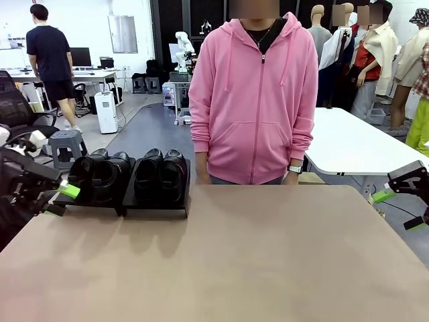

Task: Organize the shoes by placing them on the stand.
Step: Place the Shoe from the middle of the table onto the Shoes Stand.

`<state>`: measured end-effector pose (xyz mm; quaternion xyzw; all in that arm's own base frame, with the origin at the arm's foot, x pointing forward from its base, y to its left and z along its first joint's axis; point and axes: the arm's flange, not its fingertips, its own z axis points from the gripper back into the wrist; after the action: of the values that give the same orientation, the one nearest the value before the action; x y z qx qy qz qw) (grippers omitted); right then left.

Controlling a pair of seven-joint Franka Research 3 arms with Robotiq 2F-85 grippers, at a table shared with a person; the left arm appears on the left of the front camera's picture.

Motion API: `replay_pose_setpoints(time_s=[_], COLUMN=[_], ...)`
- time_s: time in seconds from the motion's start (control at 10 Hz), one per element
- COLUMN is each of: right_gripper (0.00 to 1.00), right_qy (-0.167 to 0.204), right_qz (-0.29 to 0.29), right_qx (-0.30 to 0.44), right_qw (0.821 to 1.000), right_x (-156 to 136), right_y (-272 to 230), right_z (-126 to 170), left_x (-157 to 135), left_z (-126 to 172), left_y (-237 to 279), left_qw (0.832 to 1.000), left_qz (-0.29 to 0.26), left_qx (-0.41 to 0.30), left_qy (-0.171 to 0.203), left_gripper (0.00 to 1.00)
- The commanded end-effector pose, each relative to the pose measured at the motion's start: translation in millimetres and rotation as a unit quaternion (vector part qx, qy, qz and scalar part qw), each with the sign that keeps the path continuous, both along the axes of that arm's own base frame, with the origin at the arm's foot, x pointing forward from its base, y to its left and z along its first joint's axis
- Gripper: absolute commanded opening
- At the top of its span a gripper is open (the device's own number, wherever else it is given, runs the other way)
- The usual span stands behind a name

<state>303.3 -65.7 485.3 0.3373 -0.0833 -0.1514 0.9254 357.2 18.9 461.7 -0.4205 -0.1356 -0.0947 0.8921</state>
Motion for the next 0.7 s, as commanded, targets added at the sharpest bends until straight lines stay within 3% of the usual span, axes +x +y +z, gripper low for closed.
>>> replay_pose_setpoints(time_s=[0.0,0.6], right_gripper=[1.0,1.0], right_qy=[-0.012,-0.012], right_qz=[0.01,0.01], right_qx=[0.014,0.014], right_qw=[1.0,1.0], right_x=[2.0,2.0], right_y=[-1.3,-1.3], right_z=[2.2,2.2], left_x=[-0.8,-0.8], left_z=[18.7,18.7], left_y=[-19.7,-19.7], left_qw=[0.999,0.999], left_qz=[-0.018,-0.018], left_qx=[0.041,0.041], left_qy=[0.003,0.003], left_gripper=[1.0,1.0])
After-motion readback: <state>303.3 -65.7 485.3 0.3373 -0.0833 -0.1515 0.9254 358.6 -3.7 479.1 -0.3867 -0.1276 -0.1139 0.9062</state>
